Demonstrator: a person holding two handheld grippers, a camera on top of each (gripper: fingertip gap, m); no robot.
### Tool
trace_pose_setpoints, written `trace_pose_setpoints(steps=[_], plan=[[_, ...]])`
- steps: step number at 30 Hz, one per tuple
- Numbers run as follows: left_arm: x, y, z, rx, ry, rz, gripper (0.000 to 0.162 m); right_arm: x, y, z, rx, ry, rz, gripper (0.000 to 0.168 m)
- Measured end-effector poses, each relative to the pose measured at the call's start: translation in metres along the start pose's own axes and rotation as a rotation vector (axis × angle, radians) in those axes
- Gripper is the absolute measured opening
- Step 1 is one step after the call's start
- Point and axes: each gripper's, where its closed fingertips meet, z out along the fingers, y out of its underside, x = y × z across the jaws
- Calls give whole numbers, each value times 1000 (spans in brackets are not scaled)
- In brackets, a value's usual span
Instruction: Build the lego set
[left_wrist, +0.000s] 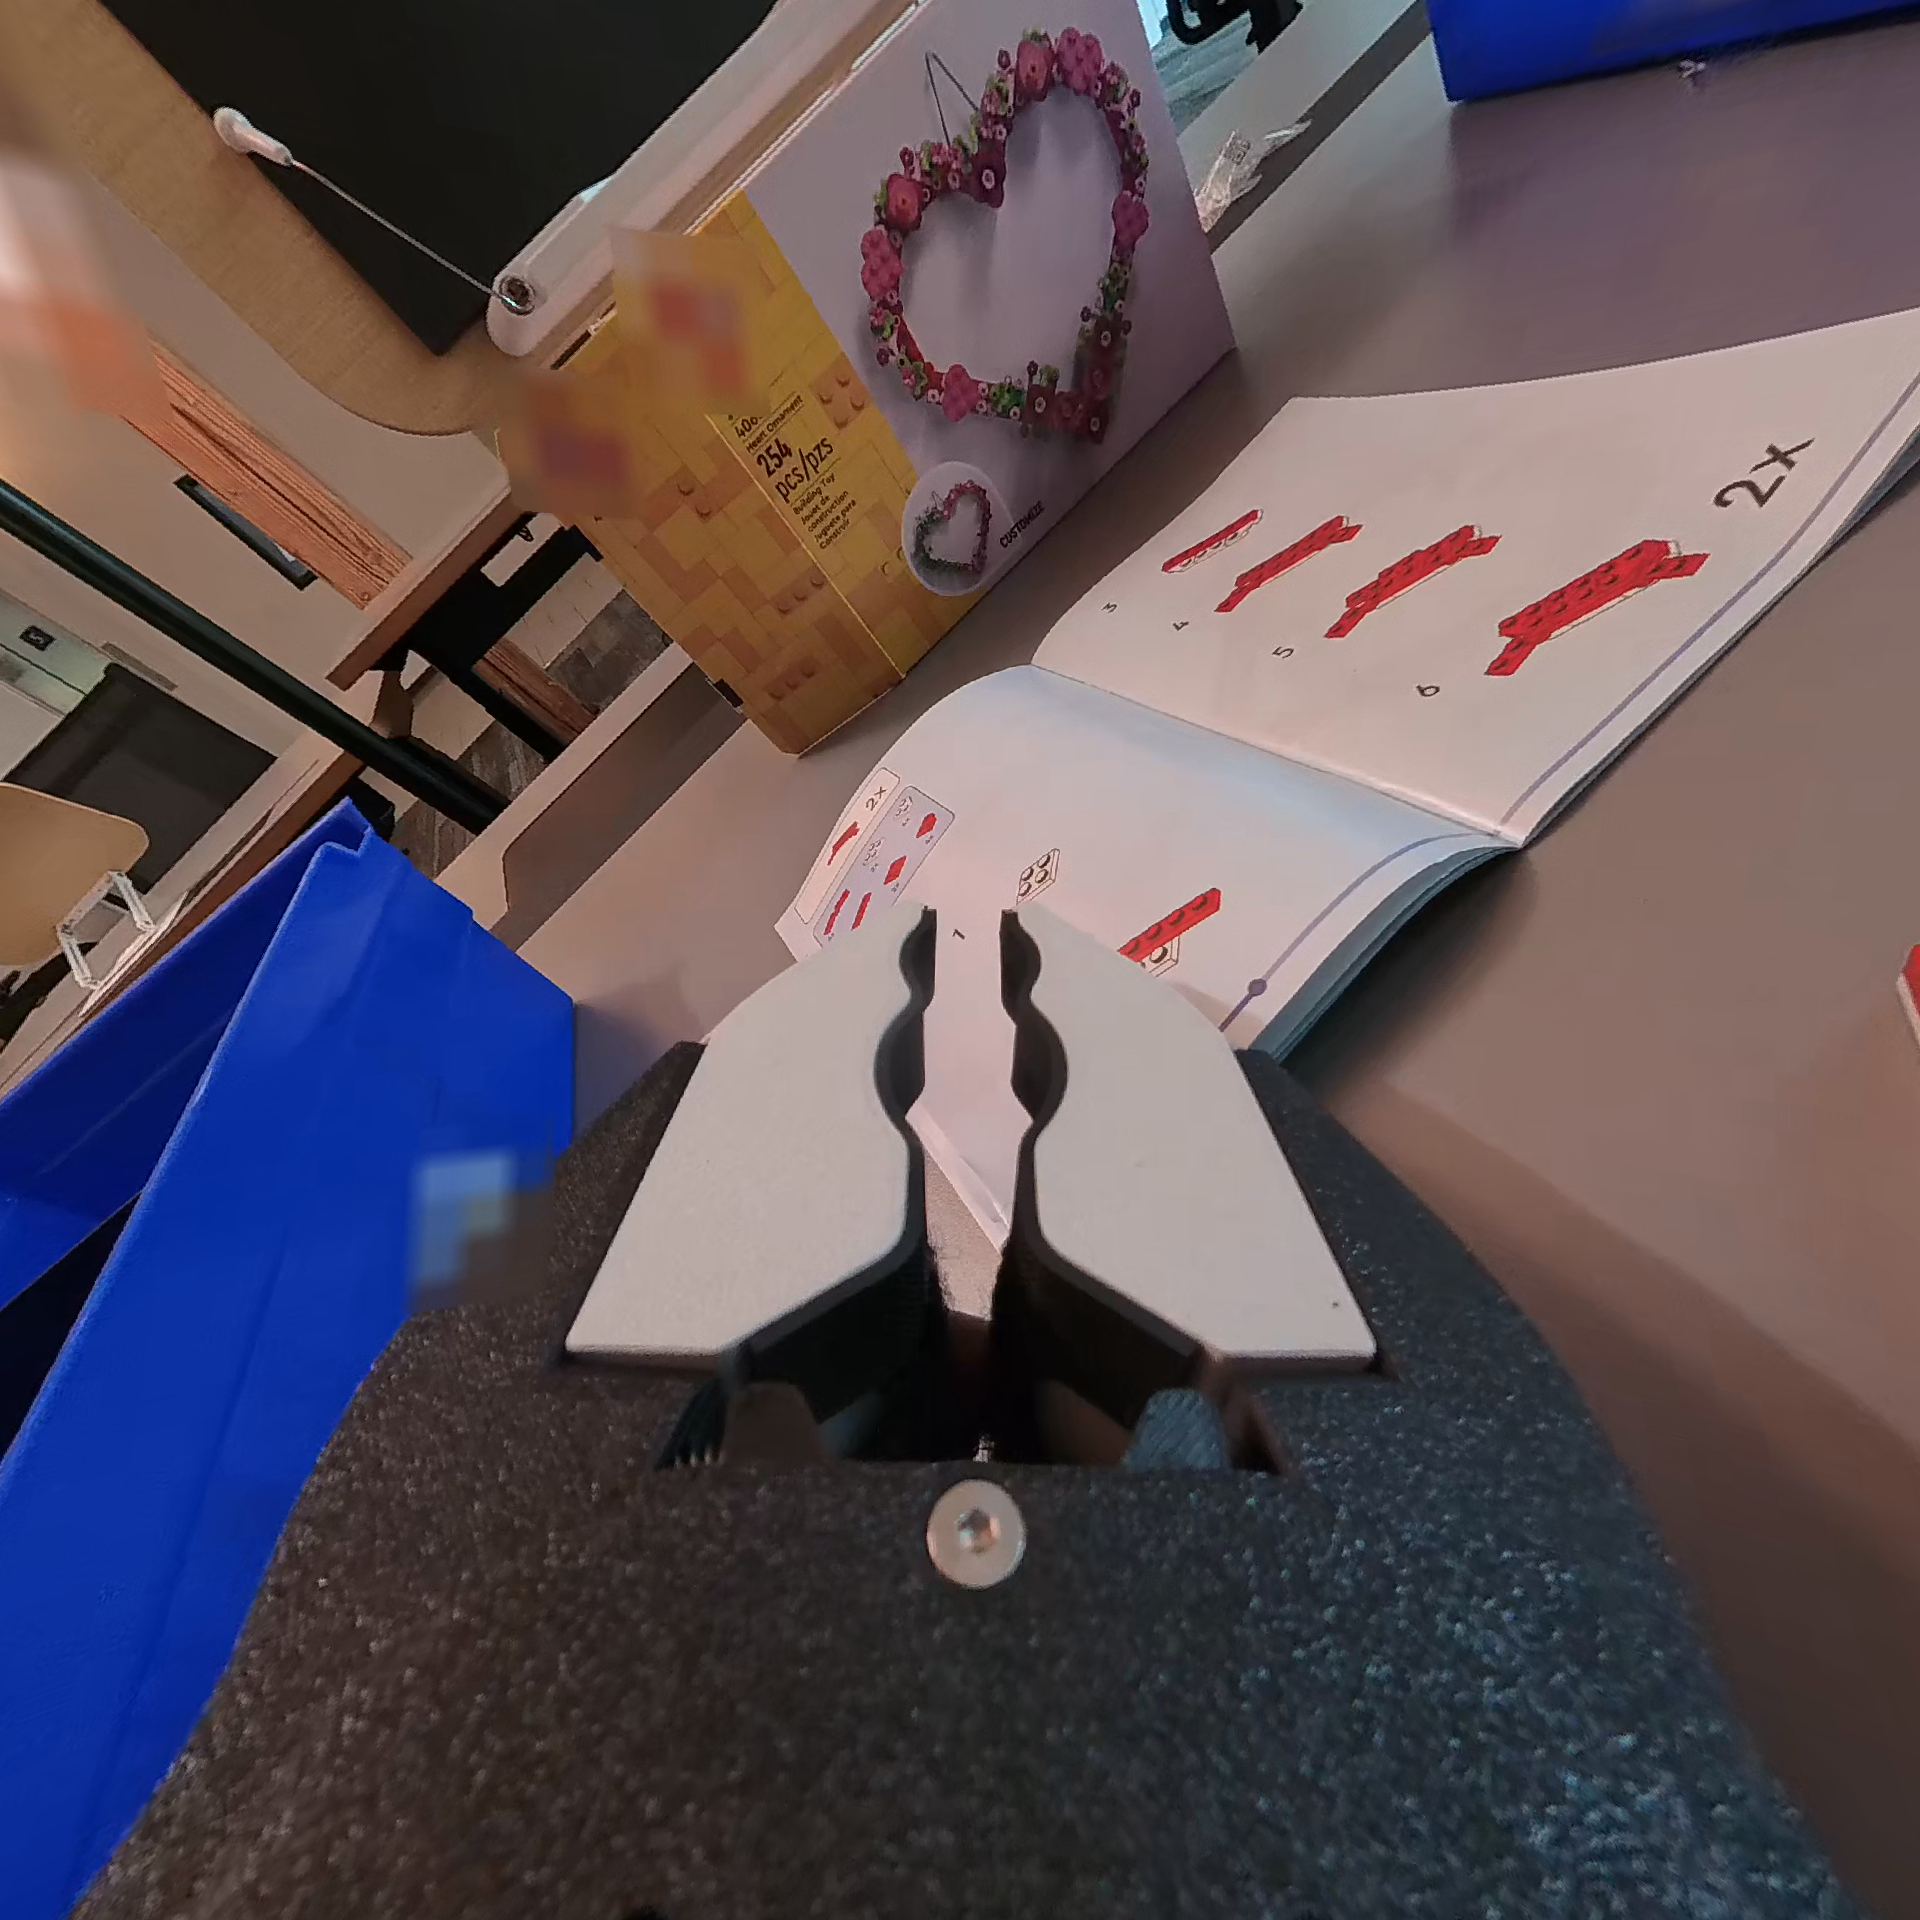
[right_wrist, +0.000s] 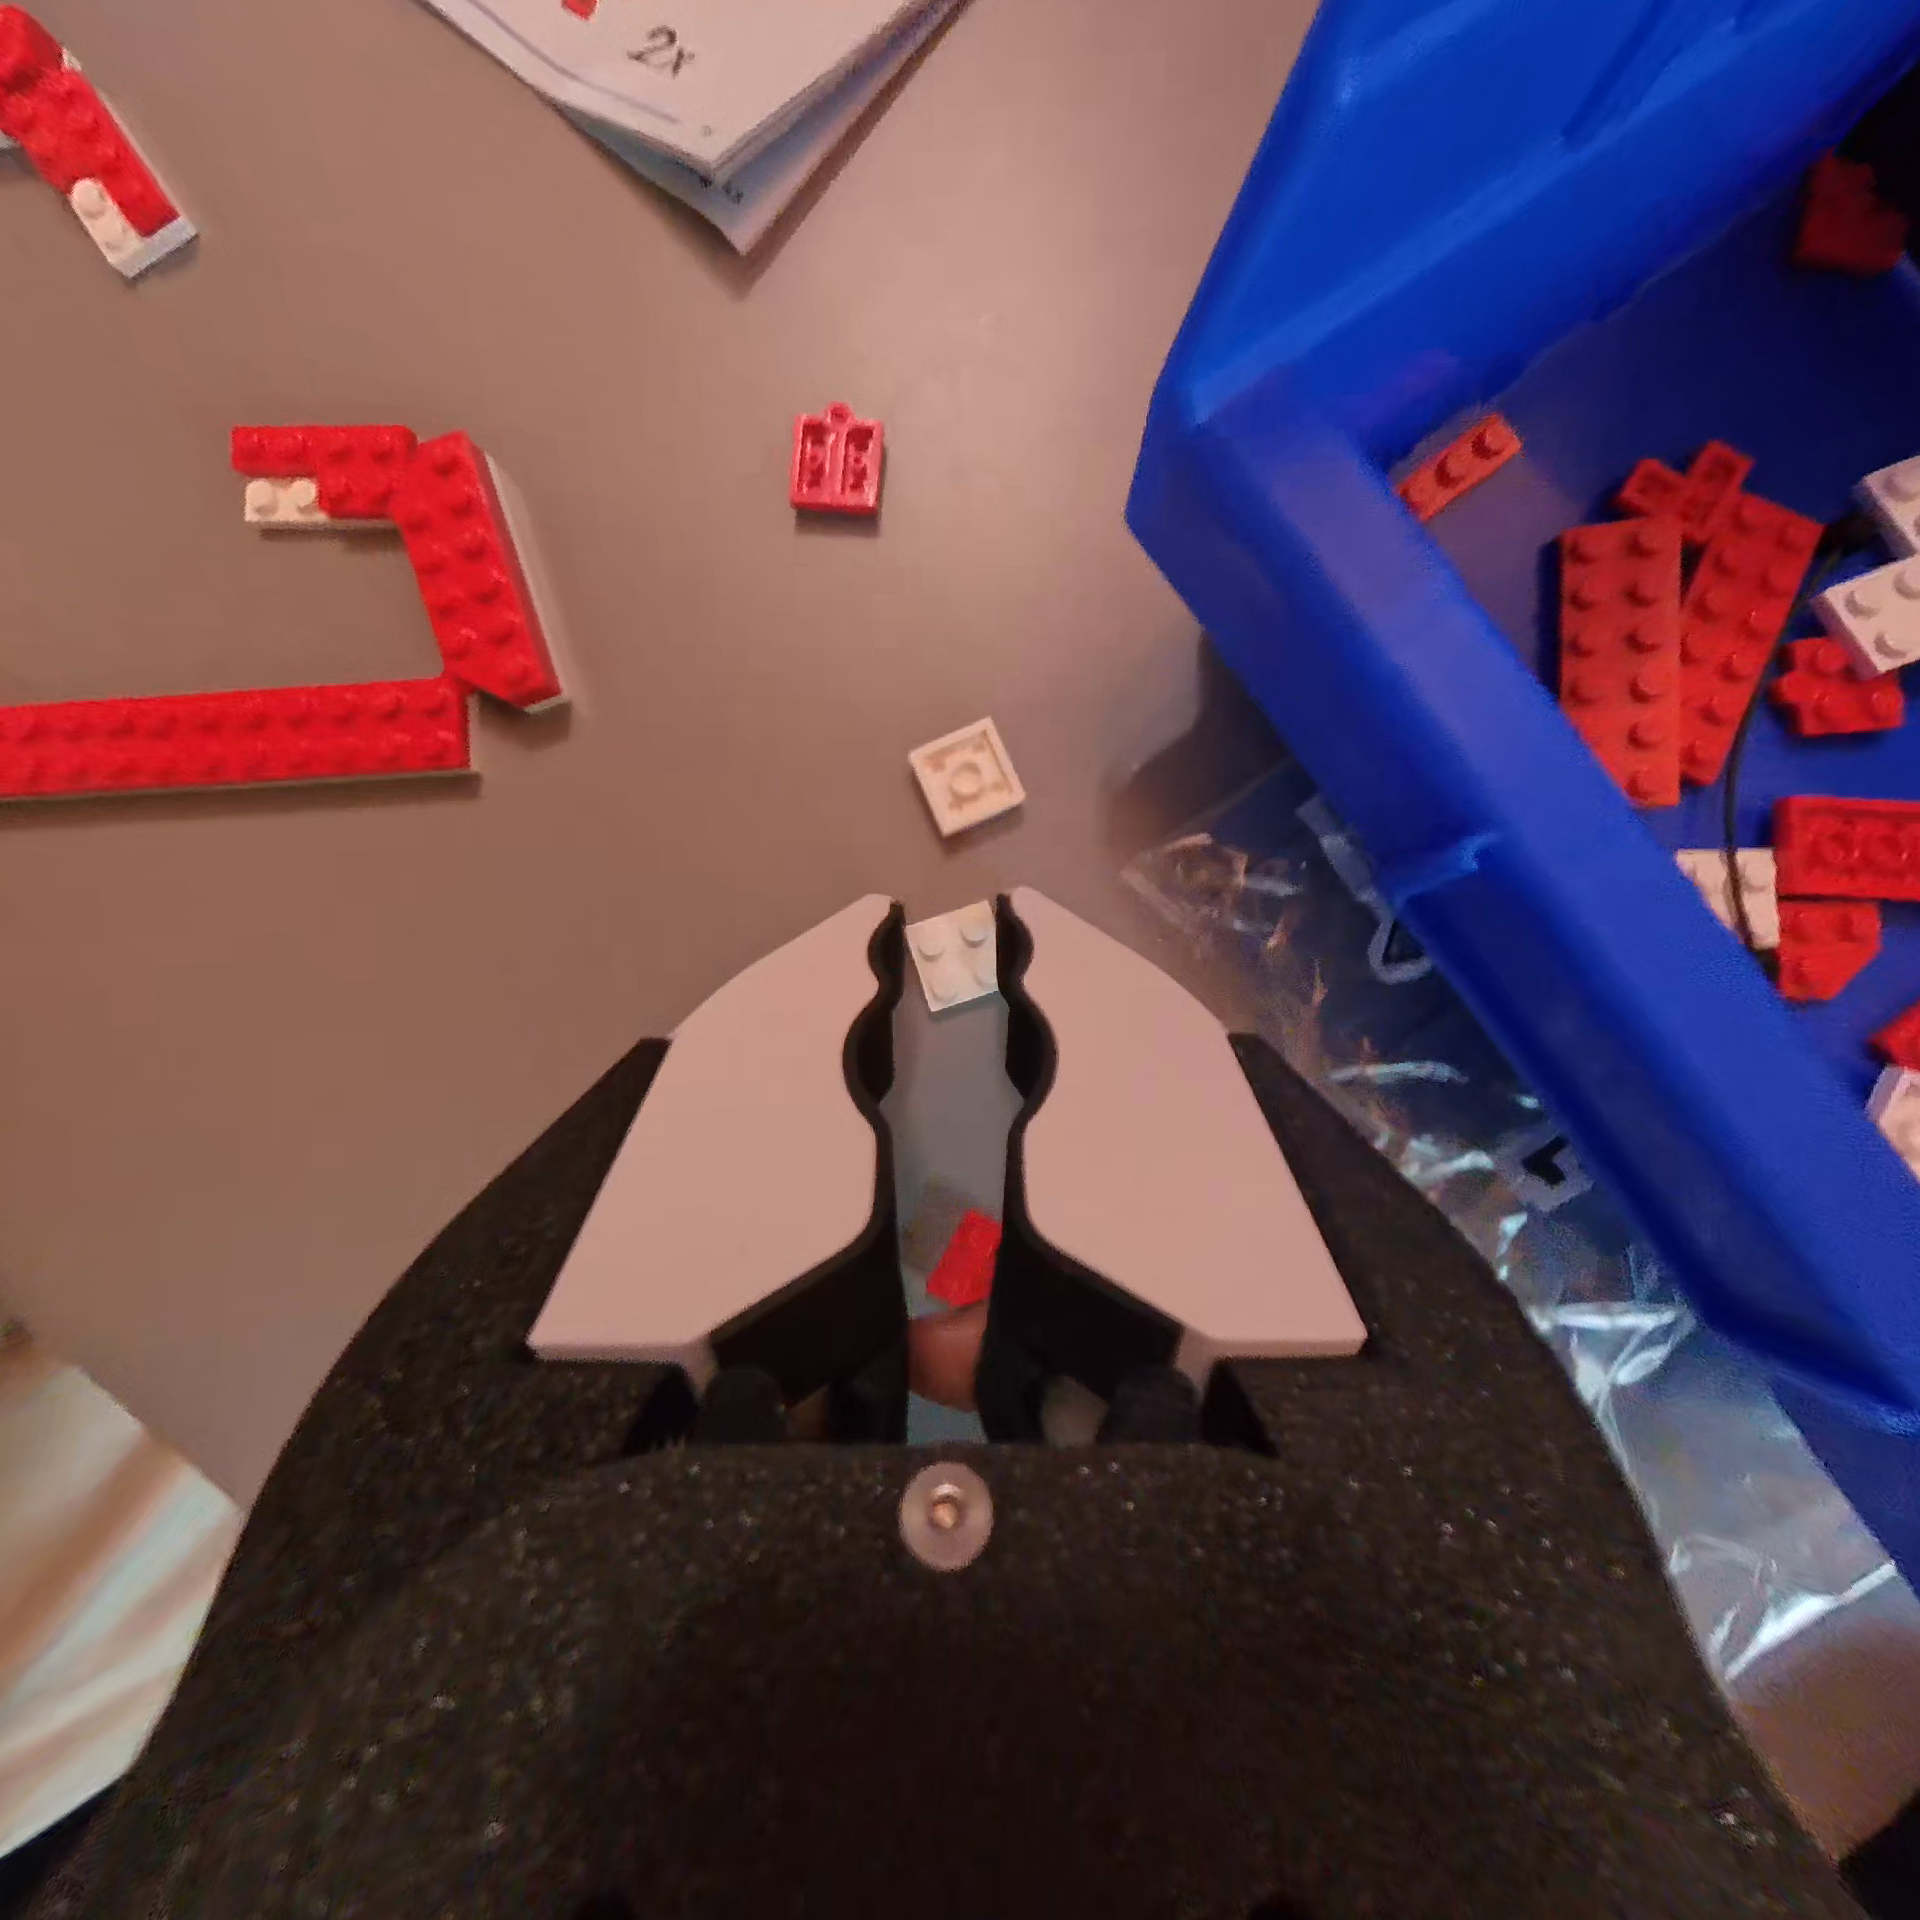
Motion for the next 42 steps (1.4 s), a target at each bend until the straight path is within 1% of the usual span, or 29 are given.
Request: trace_pose_setpoints(steps=[2, 4, 5, 7, 8, 11, 12, 13, 16, 19, 20, 22, 24, 26, 28, 29, 32, 35, 37, 40, 42], plan=[[0, 0, 0, 1, 1, 2, 12, -2, 9, -6, -35, -2, -2, 17], [0, 0, 0, 1, 2, 2, 12, -1, 12, -10, -61, 13, -21, 21], [0, 0, 0, 0, 3, 2, 12, 1, 6, -11, -40, 32, -38, 24], [1, 0, 0, -4, 4, 3, 12, -2, -14, -8, 39, 20, -77, 28], [1, 1, 0, -5, 4, 5, 12, -2, -21, -3, 62, 14, -90, 28], [0, 0, -1, 1, 0, 3, 12, 4, -26, 15, 42, 20, -108, 27], [0, 0, -1, 1, -1, 1, 12, 2, -28, 18, 53, -1, -105, 22], [0, 0, -1, 1, -1, 0, 12, 0, -29, 18, 60, -22, -96, 11], [0, 0, -1, -1, 0, 4, 12, 1, -15, 11, 12, -25, -78, 0], [2, 2, 1, -13, 5, 13, 12, -1, 2, -1, -37, -40, -44, 0], [2, 2, 1, -18, 7, 17, 12, 0, 5, -3, -54, -26, -42, 3], [3, 3, 1, -22, 9, 23, 12, 3, -1, -5, -37, 20, -68, 10], [3, 3, 1, -21, 8, 23, 12, -8, -17, -1, 19, -14, -100, 13], [2, 2, 1, -13, 5, 20, 12, -12, -21, 5, 5, -16, -136, 15], [2, 1, 0, -8, 2, 15, 12, -10, -16, 10, -30, -1, -173, 14], [1, 1, -1, -8, 2, 13, 12, -11, -17, 9, -12, -13, -163, 14], [2, 2, 0, -14, 6, 15, 12, -5, -4, 3, -45, -11, -116, 5], [3, 3, 1, -22, 9, 24, 12, -1, 4, -3, -60, -3, -84, 7], [4, 3, 1, -25, 11, 28, 12, -1, -1, -4, -32, 10, -97, 9], [3, 3, 1, -24, 10, 28, 12, -13, -19, -2, 40, -24, -122, 10], [3, 3, 1, -22, 9, 26, 12, -16, -31, 1, 72, -24, -133, 14]])
